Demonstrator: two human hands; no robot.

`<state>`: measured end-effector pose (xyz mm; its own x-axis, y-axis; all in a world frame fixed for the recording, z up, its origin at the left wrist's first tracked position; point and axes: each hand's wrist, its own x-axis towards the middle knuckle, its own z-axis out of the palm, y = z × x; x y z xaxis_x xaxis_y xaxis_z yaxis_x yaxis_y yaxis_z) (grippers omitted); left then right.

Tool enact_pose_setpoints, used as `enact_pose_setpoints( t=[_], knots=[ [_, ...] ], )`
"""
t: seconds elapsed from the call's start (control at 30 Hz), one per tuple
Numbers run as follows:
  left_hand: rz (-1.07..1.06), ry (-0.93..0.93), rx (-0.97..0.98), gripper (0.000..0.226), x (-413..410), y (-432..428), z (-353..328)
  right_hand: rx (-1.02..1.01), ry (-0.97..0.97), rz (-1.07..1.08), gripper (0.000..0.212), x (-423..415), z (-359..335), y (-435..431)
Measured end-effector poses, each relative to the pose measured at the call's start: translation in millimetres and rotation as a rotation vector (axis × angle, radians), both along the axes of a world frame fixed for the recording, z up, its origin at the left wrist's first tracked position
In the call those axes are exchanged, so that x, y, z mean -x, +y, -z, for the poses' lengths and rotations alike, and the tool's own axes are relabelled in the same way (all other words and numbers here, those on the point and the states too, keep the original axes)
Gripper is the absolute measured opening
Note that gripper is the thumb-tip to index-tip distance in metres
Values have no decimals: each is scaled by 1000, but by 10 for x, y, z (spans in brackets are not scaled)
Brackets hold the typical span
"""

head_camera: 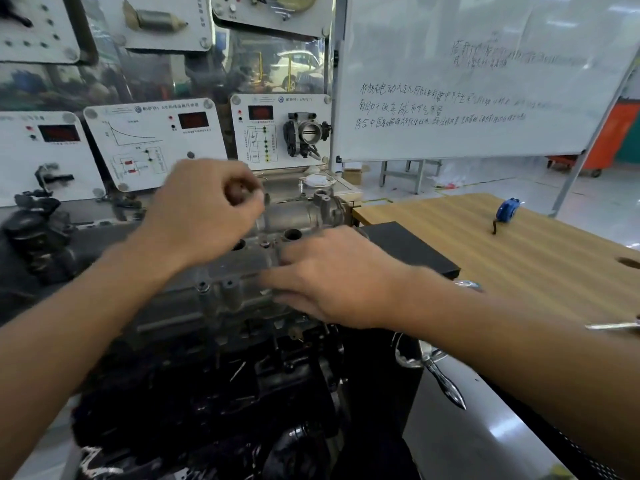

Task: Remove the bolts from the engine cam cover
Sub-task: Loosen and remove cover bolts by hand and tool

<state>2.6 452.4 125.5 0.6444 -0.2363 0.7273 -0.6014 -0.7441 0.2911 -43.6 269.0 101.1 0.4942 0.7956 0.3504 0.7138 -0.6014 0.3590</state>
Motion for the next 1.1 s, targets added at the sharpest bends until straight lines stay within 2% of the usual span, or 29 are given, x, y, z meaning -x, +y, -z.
enact_pose_setpoints(
  t=[0.07,0.13,0.23,0.33,0.4,0.47,0.57,0.6,0.67,0.87,1.03,1.1],
  knots=[
    [87,155,-266,18,-127,-168,63,-158,-7,-47,27,78,222,-200],
    [263,284,-444,33,-191,-398,141,-334,-68,-92,34,115,446,-424],
    [442,311,-594,38,-239,-728,207,-690,-49,-152,38,125,695,-731],
    [504,283,-633,23,-274,-904,191,-983,66,-136,30,113,790,-844],
    [504,322,-572,17,-321,-882,154,-1149,69,-66,21,65,781,-822],
    [486,391,-474,14,-371,-776,120,-1284,61,43,23,-6,723,-838],
    [470,435,-359,14,-401,-675,122,-1338,270,272,61,-138,623,-1002],
    [470,437,-339,15,-400,-672,127,-1334,363,351,67,-182,588,-1057],
    [475,451,-320,14,-392,-682,131,-1297,440,455,65,-264,514,-1126],
    [493,518,-193,13,-389,-646,170,-1187,363,528,60,-505,257,-1103],
    [503,457,-29,12,-355,-670,207,-1391,505,489,59,-472,584,-1053],
    [511,412,-25,12,-379,-681,120,-1447,571,468,59,-415,775,-965]
  ],
)
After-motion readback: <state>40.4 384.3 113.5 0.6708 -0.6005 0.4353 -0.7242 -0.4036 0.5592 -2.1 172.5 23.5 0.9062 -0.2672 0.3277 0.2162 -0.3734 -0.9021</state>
